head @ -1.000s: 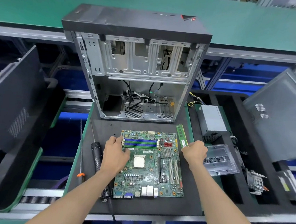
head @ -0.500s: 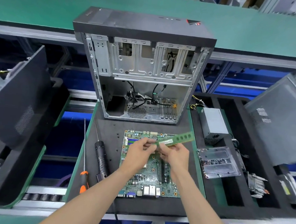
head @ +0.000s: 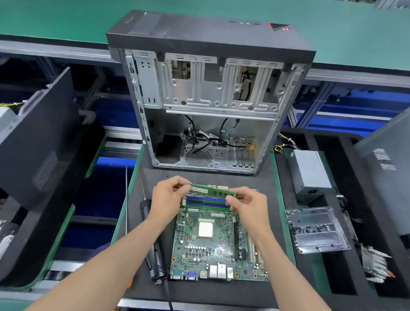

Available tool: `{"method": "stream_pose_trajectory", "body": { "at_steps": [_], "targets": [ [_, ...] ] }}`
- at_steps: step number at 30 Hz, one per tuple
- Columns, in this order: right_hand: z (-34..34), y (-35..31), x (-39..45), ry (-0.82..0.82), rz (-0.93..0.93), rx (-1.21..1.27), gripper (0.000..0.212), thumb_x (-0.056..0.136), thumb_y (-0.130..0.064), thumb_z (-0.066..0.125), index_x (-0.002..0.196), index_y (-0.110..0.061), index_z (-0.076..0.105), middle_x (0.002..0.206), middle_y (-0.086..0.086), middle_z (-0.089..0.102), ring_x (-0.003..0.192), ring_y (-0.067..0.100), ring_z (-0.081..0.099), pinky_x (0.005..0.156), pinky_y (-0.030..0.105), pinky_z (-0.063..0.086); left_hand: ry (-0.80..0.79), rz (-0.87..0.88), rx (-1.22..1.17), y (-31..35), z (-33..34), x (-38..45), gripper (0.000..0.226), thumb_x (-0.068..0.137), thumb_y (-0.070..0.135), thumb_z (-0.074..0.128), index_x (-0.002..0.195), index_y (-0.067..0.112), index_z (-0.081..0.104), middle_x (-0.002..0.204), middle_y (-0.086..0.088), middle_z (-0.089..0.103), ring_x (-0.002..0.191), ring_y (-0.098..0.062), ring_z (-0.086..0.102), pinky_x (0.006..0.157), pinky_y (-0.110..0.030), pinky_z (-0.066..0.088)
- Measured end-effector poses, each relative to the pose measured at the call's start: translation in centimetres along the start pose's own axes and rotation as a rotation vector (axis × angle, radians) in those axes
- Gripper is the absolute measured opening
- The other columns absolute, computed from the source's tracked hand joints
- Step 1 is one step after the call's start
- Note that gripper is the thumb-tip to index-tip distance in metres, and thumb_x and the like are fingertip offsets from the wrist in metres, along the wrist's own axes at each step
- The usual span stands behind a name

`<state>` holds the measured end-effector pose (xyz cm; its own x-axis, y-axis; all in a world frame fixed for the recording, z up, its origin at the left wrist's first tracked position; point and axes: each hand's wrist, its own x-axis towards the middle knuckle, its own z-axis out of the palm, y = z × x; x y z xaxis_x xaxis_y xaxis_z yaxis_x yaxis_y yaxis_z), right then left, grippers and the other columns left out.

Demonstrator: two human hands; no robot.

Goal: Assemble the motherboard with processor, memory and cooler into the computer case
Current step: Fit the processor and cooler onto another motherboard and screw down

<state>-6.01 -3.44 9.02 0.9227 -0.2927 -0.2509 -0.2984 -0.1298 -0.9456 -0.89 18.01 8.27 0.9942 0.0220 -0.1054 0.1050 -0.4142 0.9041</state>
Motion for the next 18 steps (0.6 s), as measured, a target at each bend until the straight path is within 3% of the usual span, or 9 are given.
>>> {"method": "stream_pose_trajectory", "body": {
  "at_steps": [3,6,9,13,15,18],
  "targets": [
    [0.4,0.1,0.8,-0.037,-0.077,-0.201,0.028,0.090,-0.009,0.074,0.087,-0.037,0.072,0.086,-0.006,0.076,0.083,0.006,0.070,0.079,0.018,0.054,-0.030,0.020,0.037,-0.4,-0.4,0.6,0.017,0.090,0.013,0.071,0.083,0.028,0.075,0.076,0.014,0.072,0.071,0.005,0.063,0.068,-0.007,0.044],
    [0.5,0.4,1.5,-0.024,-0.094,-0.225,0.029,0.091,-0.010,0.073,0.085,-0.039,0.071,0.087,-0.014,0.074,0.084,-0.005,0.066,0.073,0.005,0.045,-0.055,-0.011,0.052,-1.0,-0.6,1.1,0.018,0.095,0.014,0.066,0.093,0.029,0.075,0.085,0.016,0.073,0.079,0.005,0.064,0.075,-0.011,0.046],
    [0.6,0.7,2.1,-0.010,-0.095,-0.246,0.020,0.093,-0.012,0.072,0.090,-0.032,0.073,0.088,-0.011,0.073,0.087,0.001,0.065,0.074,0.013,0.046,-0.113,-0.091,0.176,-1.8,-0.4,1.6,0.020,0.101,0.015,0.058,0.108,0.024,0.074,0.097,0.010,0.070,0.091,-0.007,0.062,0.089,-0.023,0.047],
    [1.3,0.9,2.5,-0.045,-0.100,-0.307,0.014,0.095,-0.012,0.070,0.093,-0.026,0.072,0.078,0.001,0.067,0.074,0.016,0.058,0.071,0.031,0.046,-0.170,-0.145,0.289,-2.9,-0.1,1.8,0.019,0.102,0.016,0.055,0.108,0.017,0.072,0.103,-0.001,0.069,0.090,-0.015,0.056,0.084,-0.026,0.043],
    [1.5,1.0,2.6,-0.045,-0.114,-0.340,0.013,0.095,-0.012,0.069,0.093,-0.025,0.071,0.073,-0.001,0.063,0.067,0.012,0.054,0.064,0.024,0.043,-0.180,-0.163,0.291,-3.1,-0.2,2.0,0.017,0.102,0.018,0.055,0.104,0.018,0.072,0.101,-0.002,0.070,0.084,-0.014,0.056,0.077,-0.027,0.043],
    [1.7,1.2,2.8,-0.027,-0.120,-0.365,0.011,0.095,-0.011,0.069,0.095,-0.021,0.073,0.074,0.002,0.065,0.063,0.011,0.052,0.055,0.012,0.038,-0.204,-0.196,0.276,-3.1,-0.2,2.4,0.017,0.102,0.020,0.055,0.101,0.021,0.072,0.095,0.000,0.069,0.084,-0.016,0.055,0.081,-0.034,0.048]
  ]
}}
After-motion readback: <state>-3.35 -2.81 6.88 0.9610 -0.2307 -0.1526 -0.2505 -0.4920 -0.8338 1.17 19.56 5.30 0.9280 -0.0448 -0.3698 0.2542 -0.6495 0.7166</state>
